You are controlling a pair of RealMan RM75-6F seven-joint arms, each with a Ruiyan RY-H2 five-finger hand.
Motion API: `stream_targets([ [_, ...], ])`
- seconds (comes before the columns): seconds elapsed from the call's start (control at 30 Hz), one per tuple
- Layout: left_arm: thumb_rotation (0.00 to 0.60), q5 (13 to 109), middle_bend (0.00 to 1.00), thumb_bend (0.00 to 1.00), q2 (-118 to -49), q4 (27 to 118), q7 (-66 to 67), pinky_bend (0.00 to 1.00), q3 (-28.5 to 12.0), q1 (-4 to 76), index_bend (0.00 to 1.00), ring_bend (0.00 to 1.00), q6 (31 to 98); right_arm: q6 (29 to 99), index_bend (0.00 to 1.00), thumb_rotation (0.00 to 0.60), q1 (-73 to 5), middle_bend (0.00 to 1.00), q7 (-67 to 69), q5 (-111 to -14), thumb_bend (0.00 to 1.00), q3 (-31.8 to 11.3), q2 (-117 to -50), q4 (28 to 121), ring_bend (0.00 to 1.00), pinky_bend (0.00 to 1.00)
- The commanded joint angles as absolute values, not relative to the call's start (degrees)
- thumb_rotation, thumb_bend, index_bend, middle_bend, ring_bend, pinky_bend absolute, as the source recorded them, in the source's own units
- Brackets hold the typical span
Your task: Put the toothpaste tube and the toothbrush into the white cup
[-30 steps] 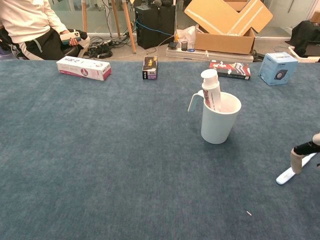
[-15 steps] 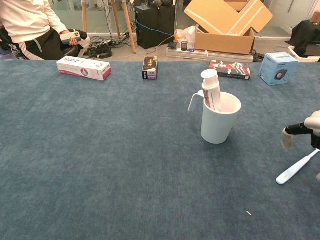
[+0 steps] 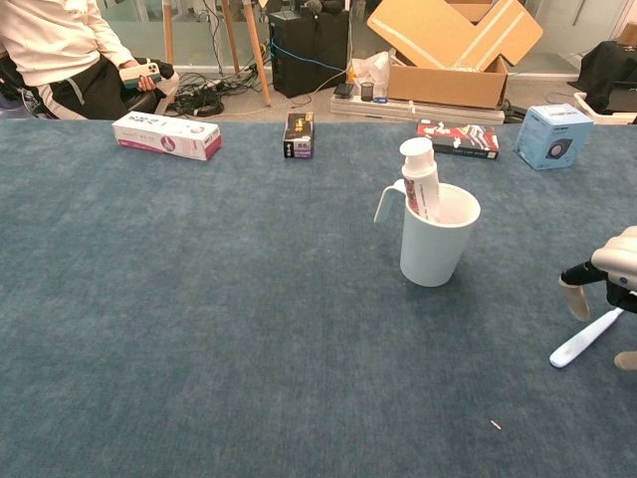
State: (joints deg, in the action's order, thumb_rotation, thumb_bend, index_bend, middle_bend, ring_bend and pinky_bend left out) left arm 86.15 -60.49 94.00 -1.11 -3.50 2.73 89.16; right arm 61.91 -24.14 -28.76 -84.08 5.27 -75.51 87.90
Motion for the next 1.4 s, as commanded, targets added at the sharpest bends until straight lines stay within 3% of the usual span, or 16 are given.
stream_targets([
  [0.03,0.6,86.2,0.16,0.5,-60.5,94.0,-1.1,0.03,-3.5,2.7,0.22,0.02,89.2,61.4,0.52,0.6,-24.1,1.0,-28.6,-83.8,0.07,5.1,-76.1,87.2,1.0,1.0],
  [0.63,0.6,86.3,0.16,0.5,-60.3,94.1,-1.5,0.03,-3.5,2.7,0.22,0.02,89.3,57.6,0.53,0.6,-25.2,1.0,-28.9,-81.8,0.16,3.9,-78.9,85.9,1.0,1.0],
  [1.4,0.6,86.4,0.16,0.5,-60.1,94.1,-1.8,0.03,-3.5,2.6,0.22,0.02,89.5,55.6,0.53,0.6,-26.0,1.0,-31.3,-79.1,0.19,3.6,-78.8,86.9,1.0,1.0],
])
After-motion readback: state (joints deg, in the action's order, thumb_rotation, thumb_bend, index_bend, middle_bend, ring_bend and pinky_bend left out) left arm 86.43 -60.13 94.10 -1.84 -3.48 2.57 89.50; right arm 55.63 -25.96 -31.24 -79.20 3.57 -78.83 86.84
